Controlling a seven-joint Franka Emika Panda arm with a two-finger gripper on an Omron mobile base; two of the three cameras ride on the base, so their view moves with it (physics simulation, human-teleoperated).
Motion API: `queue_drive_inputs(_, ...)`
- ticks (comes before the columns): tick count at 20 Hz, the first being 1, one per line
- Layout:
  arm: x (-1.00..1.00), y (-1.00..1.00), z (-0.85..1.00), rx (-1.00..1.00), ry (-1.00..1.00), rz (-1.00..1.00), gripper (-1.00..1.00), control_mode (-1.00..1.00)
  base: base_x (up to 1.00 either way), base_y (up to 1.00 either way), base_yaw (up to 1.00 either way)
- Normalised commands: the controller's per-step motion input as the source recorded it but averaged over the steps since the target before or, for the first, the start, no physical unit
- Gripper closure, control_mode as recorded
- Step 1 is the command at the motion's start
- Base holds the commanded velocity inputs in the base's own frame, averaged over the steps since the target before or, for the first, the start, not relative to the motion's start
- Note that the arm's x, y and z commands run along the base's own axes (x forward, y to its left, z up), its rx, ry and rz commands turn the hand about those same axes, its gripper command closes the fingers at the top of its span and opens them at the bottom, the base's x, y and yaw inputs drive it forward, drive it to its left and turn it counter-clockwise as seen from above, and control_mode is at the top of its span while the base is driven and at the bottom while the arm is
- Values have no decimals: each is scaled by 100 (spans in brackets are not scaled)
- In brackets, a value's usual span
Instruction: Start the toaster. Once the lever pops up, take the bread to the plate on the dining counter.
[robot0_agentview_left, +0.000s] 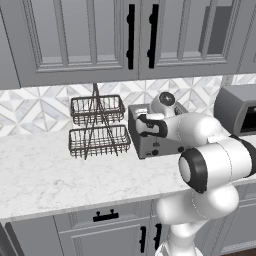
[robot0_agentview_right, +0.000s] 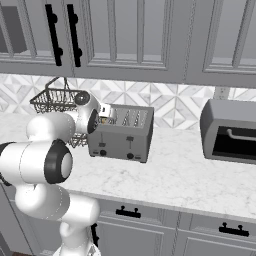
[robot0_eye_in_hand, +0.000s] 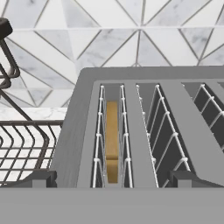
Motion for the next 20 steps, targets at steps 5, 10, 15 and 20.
queue_drive_inputs(5, 0, 0, 0, 0, 0, 0, -100, -100, 0, 0, 0)
queue_drive_inputs(10, 0, 0, 0, 0, 0, 0, -100, -100, 0, 0, 0)
queue_drive_inputs(15, 0, 0, 0, 0, 0, 0, -100, -100, 0, 0, 0)
queue_drive_inputs(20, 0, 0, 0, 0, 0, 0, -100, -100, 0, 0, 0)
